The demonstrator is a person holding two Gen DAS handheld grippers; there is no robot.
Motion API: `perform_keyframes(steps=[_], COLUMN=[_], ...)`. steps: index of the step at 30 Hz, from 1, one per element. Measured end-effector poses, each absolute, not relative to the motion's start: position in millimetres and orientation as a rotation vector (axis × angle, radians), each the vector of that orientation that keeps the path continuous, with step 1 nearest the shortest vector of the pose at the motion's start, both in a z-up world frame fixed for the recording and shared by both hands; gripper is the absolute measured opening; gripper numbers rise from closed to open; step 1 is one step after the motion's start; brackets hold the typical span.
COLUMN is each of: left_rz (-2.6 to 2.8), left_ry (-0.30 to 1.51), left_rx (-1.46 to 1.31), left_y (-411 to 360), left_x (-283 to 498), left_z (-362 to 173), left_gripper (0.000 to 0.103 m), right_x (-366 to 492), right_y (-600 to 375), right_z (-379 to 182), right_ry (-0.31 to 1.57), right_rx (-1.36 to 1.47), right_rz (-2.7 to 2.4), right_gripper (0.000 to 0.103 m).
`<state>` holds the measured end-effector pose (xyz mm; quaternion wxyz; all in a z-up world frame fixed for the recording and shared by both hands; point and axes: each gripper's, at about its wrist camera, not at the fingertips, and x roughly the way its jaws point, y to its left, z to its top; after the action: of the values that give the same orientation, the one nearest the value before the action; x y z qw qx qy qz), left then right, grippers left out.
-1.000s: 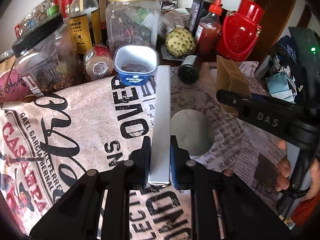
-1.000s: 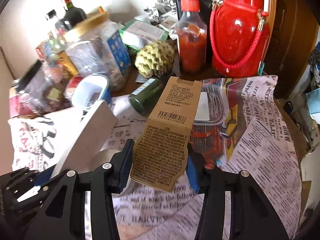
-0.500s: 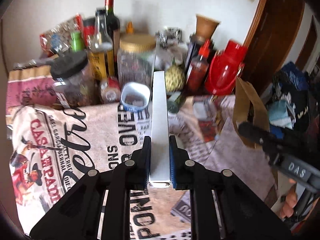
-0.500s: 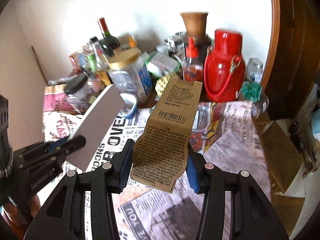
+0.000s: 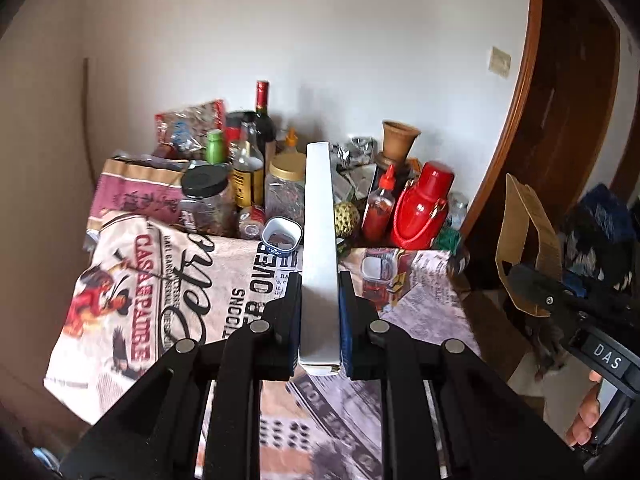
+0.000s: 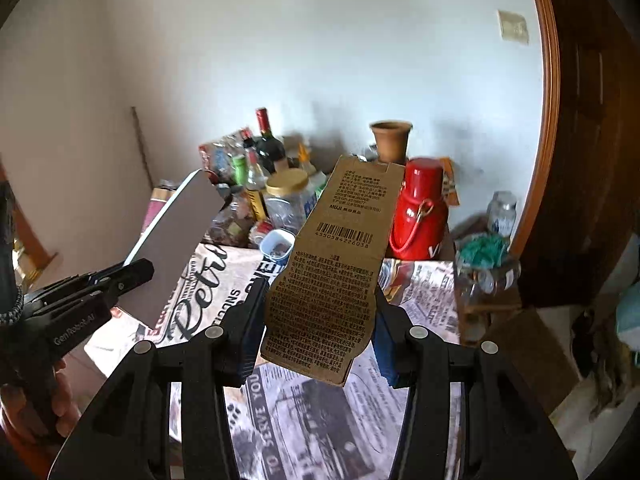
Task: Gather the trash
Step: 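Carry the white strip and cardboard tag down over the white bucket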
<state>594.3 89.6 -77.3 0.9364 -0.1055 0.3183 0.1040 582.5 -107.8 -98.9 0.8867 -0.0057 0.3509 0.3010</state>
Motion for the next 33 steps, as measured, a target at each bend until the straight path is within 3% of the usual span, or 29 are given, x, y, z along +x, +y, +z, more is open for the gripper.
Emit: perform_keyframes(steps=[20,33], left_rz=[0.183,0.091], left_ry=[0.506,0.587], left_rx=[-0.175,-0.124], left_y=[68.0,92.7], left_x=[433.7,287.0], left_z=[-17.6,-41.3], left_gripper=[0.016,0.016], right_x=[455.4,312.7], right_y=[-137.5,-125.8], right_z=[-46.2,-58.7], right_ry=[0.595,0.653], right_rx=[0.027,0.073], right_rz=[0.588,0.458], right_gripper=[0.044,0.044])
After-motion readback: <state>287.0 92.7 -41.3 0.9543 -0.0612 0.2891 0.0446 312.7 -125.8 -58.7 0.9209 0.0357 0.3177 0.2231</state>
